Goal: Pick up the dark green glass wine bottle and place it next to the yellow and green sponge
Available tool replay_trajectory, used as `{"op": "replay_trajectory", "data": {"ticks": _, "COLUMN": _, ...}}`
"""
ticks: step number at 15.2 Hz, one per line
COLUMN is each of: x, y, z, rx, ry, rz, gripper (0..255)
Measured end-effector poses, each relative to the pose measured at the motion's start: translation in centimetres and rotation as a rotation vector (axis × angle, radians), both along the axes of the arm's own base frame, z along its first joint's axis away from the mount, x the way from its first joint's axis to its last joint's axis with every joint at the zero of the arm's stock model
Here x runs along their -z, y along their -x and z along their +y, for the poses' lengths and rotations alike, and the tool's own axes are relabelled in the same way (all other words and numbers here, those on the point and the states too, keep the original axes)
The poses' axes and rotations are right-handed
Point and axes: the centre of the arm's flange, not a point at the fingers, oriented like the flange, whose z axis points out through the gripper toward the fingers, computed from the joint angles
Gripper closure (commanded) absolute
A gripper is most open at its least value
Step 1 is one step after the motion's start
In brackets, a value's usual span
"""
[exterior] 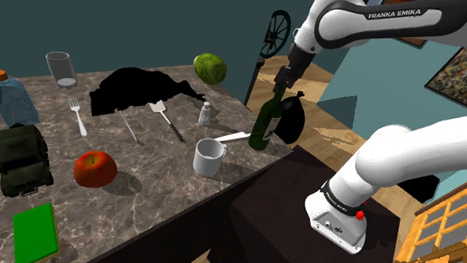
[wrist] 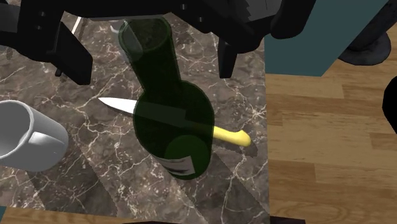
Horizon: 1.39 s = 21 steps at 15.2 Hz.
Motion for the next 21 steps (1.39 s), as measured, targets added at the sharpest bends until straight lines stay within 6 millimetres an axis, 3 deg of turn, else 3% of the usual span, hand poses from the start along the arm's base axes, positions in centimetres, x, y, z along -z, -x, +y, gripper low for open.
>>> {"op": "replay_trajectory", "data": {"ticks": 5, "x": 0.1, "y": 0.0, "z": 0.0, "rx": 0.0, "ry": 0.0, "rz": 0.0, "gripper": 0}}
{"op": "replay_trajectory", "data": {"ticks": 6, "x": 0.1, "y": 0.0, "z": 0.0, "rx": 0.0, "ry": 0.0, "rz": 0.0, "gripper": 255}}
{"op": "replay_trajectory", "data": {"ticks": 16, "x": 0.1, "y": 0.0, "z": 0.0, "rx": 0.0, "ry": 0.0, "rz": -0.001, "gripper": 255}}
{"op": "replay_trajectory", "data": {"ticks": 21, "x": -2.0, "y": 0.0, "z": 0.0, "rx": 0.0, "ry": 0.0, "rz": 0.0, "gripper": 255}}
